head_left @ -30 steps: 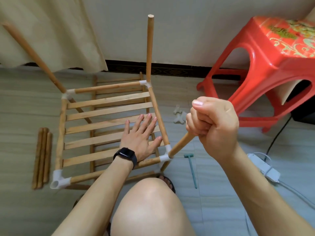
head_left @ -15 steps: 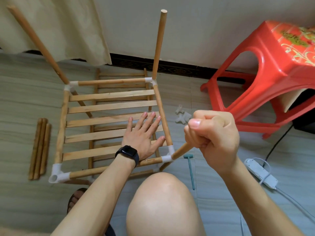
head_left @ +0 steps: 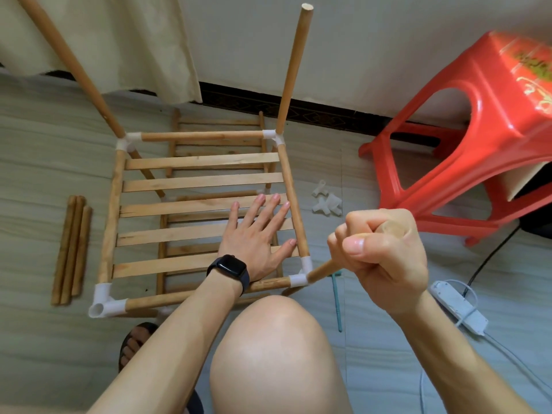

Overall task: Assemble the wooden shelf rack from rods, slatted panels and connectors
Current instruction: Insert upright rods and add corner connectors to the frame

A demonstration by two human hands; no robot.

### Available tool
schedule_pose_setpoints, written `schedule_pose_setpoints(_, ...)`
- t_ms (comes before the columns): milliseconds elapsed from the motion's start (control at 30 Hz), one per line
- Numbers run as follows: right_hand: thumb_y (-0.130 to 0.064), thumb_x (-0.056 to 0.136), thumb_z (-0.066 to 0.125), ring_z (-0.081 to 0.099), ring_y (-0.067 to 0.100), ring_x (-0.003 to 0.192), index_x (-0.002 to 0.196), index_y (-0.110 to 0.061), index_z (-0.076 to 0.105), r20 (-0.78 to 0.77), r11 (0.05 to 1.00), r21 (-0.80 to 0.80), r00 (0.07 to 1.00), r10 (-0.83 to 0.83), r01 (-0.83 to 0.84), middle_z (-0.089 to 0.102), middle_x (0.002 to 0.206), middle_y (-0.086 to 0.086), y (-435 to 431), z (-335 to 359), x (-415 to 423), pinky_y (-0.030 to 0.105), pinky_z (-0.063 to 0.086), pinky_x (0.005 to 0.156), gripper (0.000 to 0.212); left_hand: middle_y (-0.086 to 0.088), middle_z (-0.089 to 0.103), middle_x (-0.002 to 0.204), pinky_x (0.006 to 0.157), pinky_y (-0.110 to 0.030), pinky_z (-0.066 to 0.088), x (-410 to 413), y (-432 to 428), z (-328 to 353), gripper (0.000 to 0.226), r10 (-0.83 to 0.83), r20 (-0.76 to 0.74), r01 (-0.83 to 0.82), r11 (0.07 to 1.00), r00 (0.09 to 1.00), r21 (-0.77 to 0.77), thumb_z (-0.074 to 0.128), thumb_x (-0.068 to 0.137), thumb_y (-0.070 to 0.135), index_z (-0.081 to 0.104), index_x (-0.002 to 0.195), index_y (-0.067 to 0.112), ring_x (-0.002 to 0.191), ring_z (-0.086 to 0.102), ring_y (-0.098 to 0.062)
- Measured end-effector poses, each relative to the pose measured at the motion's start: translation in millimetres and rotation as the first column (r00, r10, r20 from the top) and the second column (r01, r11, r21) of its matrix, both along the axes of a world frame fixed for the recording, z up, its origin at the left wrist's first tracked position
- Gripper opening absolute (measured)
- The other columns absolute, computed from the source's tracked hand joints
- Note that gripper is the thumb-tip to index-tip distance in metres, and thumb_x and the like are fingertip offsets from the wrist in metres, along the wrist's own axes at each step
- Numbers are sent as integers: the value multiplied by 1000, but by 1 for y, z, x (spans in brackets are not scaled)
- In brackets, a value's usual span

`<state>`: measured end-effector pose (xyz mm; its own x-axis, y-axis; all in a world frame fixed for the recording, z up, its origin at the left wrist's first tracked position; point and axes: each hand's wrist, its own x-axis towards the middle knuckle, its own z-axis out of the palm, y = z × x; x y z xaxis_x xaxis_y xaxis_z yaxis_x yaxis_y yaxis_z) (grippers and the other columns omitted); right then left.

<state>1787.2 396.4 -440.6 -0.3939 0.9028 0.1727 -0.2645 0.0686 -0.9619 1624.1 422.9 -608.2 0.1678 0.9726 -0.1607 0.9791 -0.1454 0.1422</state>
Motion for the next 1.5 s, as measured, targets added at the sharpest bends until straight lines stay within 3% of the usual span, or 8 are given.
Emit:
schedule_pose_setpoints(367, -22, 87, 60, 32, 20, 46, 50, -4, 34, 121, 886, 162, 882, -456, 435, 34, 53, -1, -36, -13, -18, 36, 32, 43, 48, 10, -26, 162, 121, -57, -9, 0, 1, 6, 71, -2, 24, 2, 1000, 1000, -12, 5, 95, 73, -25, 150, 39, 151, -23, -17)
schedule_pose_setpoints(533, -16, 80, 58, 26, 12, 42, 45, -3, 31, 151, 939, 203, 938, -312, 279, 29, 44, -1, -23, -19, -18, 19, 26, 48, 47, 9, -27, 162, 121, -59, -7, -3, 1, 7, 78, -24, 1, 24, 999, 1000, -26, -18, 78, 72, -29, 147, 38, 151, -23, -18)
schedule_pose_setpoints(633, -16, 74, 57, 23, 8, 43, 44, -22, 33, 138, 981, 129, 977, -164, 146, 28, 45, -12, -11, -15, -15, 17, 22, 48, 39, 9, -27, 161, 121, -59, -7, -3, 3, 7, 76, -22, -12, 22, 999, 1000, -33, -11, 85, 74, -27, 149, 38, 151, -22, -18)
schedule_pose_setpoints(700, -17, 72, 58, 22, 11, 42, 44, -27, 35, 139, 982, 106, 975, -173, 159, 28, 44, -10, -9, -13, -10, 18, 22, 48, 38, 10, -25, 162, 121, -58, -9, 0, 2, 6, 72, -7, -6, 7, 999, 1000, -38, 2, 94, 73, -22, 153, 39, 151, -21, -17)
schedule_pose_setpoints(933, -16, 85, 60, 33, 12, 47, 49, -5, 33, 102, 933, 175, 936, -336, 316, 36, 53, -6, -21, -27, -13, 22, 32, 49, 46, 10, -23, 163, 120, -57, -10, 0, 4, 9, 72, -5, 11, 5, 1000, 1000, -24, 7, 96, 73, -19, 154, 39, 151, -21, -17)
schedule_pose_setpoints(1100, -22, 79, 62, 33, 6, 46, 49, -14, 32, 180, 923, 103, 906, -384, 371, 35, 49, -15, -27, -52, -16, 16, 33, 50, 43, 10, -25, 162, 120, -58, -10, 0, 1, 6, 74, -16, -4, 16, 1000, 1000, 1, -11, 85, 73, -25, 150, 39, 151, -22, -17)
schedule_pose_setpoints(1267, -18, 68, 56, 26, 4, 45, 45, -5, 23, 157, 965, 66, 952, -262, 255, 29, 45, -10, -14, -59, -15, 12, 32, 50, 43, 12, -28, 158, 120, -56, -15, -3, 5, 2, 71, -8, 3, 8, 1000, 1000, 9, -3, 91, 72, -24, 151, 40, 150, -23, -15)
schedule_pose_setpoints(1500, -11, 67, 56, 28, 1, 44, 44, -24, 31, 208, 974, 91, 952, -224, 210, 33, 44, -18, -12, -58, -11, 12, 30, 50, 36, 11, -27, 160, 120, -57, -12, -3, 4, 2, 77, -15, -37, 13, 999, 999, -47, -10, 85, 74, -22, 153, 40, 151, -22, -16)
